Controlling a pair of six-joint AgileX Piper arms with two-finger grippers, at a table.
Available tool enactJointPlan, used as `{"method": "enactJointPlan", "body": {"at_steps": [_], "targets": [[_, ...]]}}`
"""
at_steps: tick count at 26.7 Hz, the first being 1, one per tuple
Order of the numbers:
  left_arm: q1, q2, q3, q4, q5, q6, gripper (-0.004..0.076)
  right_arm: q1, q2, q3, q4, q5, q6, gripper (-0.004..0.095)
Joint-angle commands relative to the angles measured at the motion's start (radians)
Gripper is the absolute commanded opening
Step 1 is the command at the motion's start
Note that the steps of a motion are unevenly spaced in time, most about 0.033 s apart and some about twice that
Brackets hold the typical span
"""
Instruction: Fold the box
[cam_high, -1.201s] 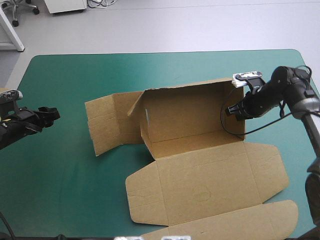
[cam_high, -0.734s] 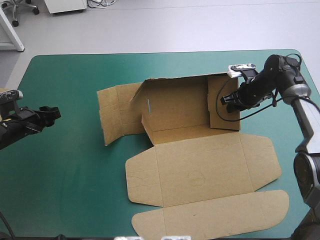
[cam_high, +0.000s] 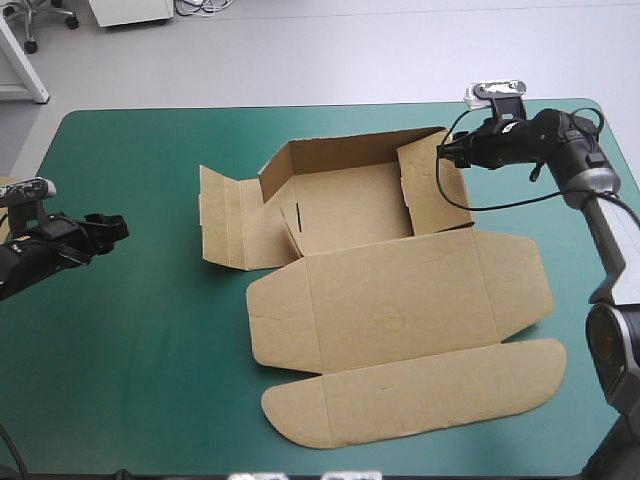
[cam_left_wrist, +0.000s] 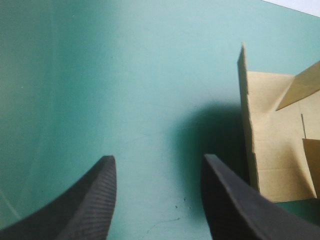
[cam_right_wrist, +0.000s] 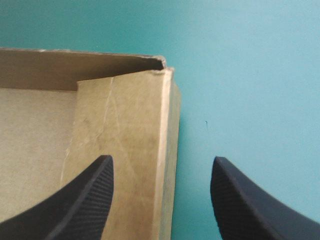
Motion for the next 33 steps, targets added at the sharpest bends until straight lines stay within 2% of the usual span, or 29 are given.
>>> {"method": "enactJointPlan", "body": {"at_steps": [1,4,8,10,11,18,21,26,33], "targets": [[-0.006,-0.006,-0.027,-0.049,-0.03,0.003,0.0363,0.002,-0.048,-0.03,0.02,-0.026,-0.027,0.0534],[-0.006,0.001,-0.027,-0.049,-0.021,0.003,0.0364,0.002,-0.065,-0.03,0.02,0.058,-0.047,0.0533],[-0.006,0.001,-0.027,-0.049,-0.014,0.005,0.0363,0.002,-0.144,-0.03,0.02,0.161,-0.045,0.0477],[-0.006,0.001,-0.027,-0.049,-0.01,0.005,0.0363,0.002,-0.19,-0.028,0.018,0.269,-0.025,0.0468],[-0.006,0.001,-0.027,-0.049,-0.01,0.005,0.0363,0.002,-0.195,-0.023,0.016,0.288,-0.025,0.0468],[-0.006,0.001,-0.027,-0.049,-0.003,0.005,0.0363,0.002,-0.161,0.006,-0.013,0.128,-0.046,0.0469],[-0.006,0.001,-0.027,-0.049,-0.001,0.005,0.0363,0.002,-0.117,0.006,0.0,0.123,-0.103,0.0512],[-0.006,0.001,-0.027,-0.049,0.0,0.005,0.0363,0.002,-0.039,0.006,0.031,0.079,-0.14,0.069],[-0.006,0.001,-0.027,-0.049,0.002,0.008,0.0363,0.026,0.083,-0.074,0.026,0.097,-0.142,0.0704]]}}
